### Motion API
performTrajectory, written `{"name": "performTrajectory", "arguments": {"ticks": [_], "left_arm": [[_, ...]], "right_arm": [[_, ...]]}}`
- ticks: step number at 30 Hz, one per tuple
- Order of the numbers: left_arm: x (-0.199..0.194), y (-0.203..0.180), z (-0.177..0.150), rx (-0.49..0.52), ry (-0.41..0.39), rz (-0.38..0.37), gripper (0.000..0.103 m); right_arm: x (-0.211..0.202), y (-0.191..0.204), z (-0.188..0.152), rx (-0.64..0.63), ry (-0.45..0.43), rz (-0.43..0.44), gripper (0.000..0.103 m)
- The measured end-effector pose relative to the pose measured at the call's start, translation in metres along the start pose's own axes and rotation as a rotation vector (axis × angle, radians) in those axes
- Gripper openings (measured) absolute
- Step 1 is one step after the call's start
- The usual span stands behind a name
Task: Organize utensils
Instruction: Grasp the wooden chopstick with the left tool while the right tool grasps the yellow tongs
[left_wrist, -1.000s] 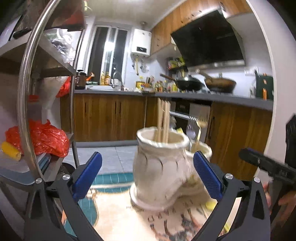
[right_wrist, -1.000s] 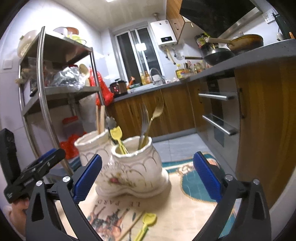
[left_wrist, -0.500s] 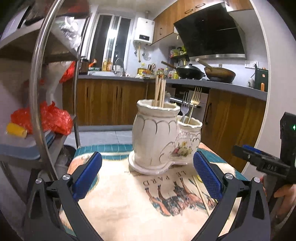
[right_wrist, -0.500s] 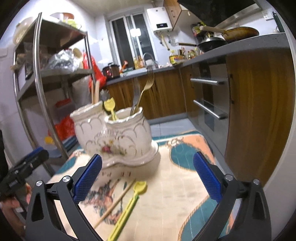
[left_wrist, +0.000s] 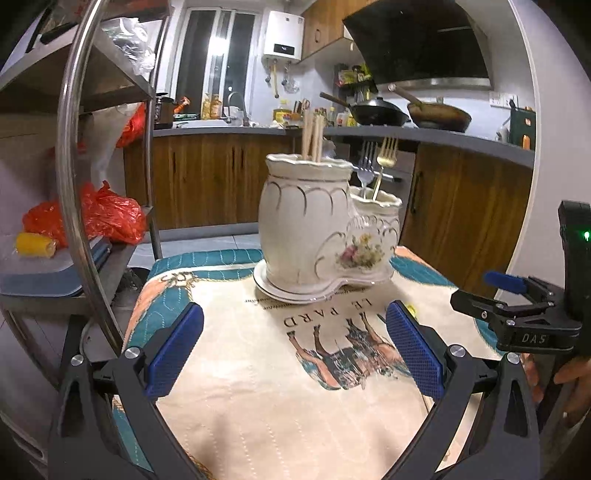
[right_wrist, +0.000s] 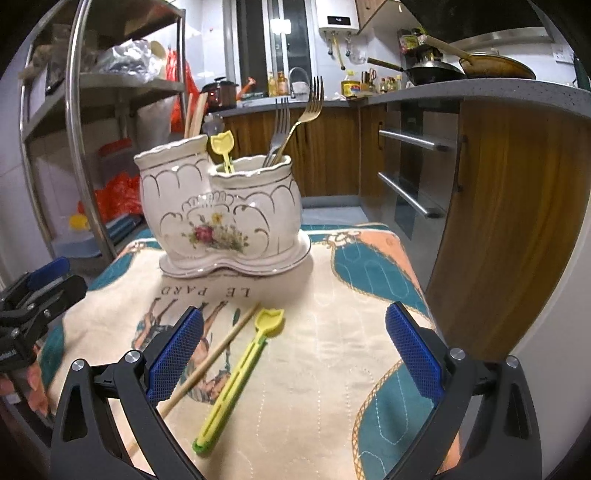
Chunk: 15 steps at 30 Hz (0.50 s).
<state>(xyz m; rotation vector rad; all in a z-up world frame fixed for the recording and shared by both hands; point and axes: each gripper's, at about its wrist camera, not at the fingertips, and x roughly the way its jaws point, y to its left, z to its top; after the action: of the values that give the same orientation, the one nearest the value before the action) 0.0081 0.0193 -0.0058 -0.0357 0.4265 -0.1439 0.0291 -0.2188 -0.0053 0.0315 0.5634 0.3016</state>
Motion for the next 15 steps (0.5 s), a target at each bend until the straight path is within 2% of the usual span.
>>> {"name": "performTrajectory", "arguments": {"ticks": [4, 9, 10, 11, 12, 14, 15], "left_arm": [[0.006, -0.005, -0.003, 0.012, 0.029, -0.016, 0.097], [0.014, -0.012, -0.005, 0.041, 0.055, -0.036, 0.097], [0.016, -0.013, -0.005, 0.046, 0.059, -0.042, 0.097], [0.017, -0.014, -0.005, 0.048, 0.062, -0.047, 0.097], [0.019, -0.015, -0.005, 0.048, 0.064, -0.051, 0.097], [0.021, -0.016, -0.004, 0.050, 0.073, -0.061, 0.097], [0.023, -0.016, -0.004, 0.053, 0.078, -0.064, 0.097]], "right_arm": [[0.004, 0.000, -0.002, -0.020, 0.042, 0.004, 0.098], [0.014, 0.008, -0.008, -0.077, 0.137, 0.060, 0.095], [0.015, 0.010, -0.009, -0.082, 0.152, 0.071, 0.092], [0.018, 0.012, -0.010, -0.088, 0.172, 0.090, 0.082], [0.020, 0.014, -0.011, -0.092, 0.189, 0.107, 0.079], [0.024, 0.019, -0.013, -0.106, 0.210, 0.118, 0.066], [0.025, 0.021, -0.015, -0.117, 0.221, 0.122, 0.063]]}}
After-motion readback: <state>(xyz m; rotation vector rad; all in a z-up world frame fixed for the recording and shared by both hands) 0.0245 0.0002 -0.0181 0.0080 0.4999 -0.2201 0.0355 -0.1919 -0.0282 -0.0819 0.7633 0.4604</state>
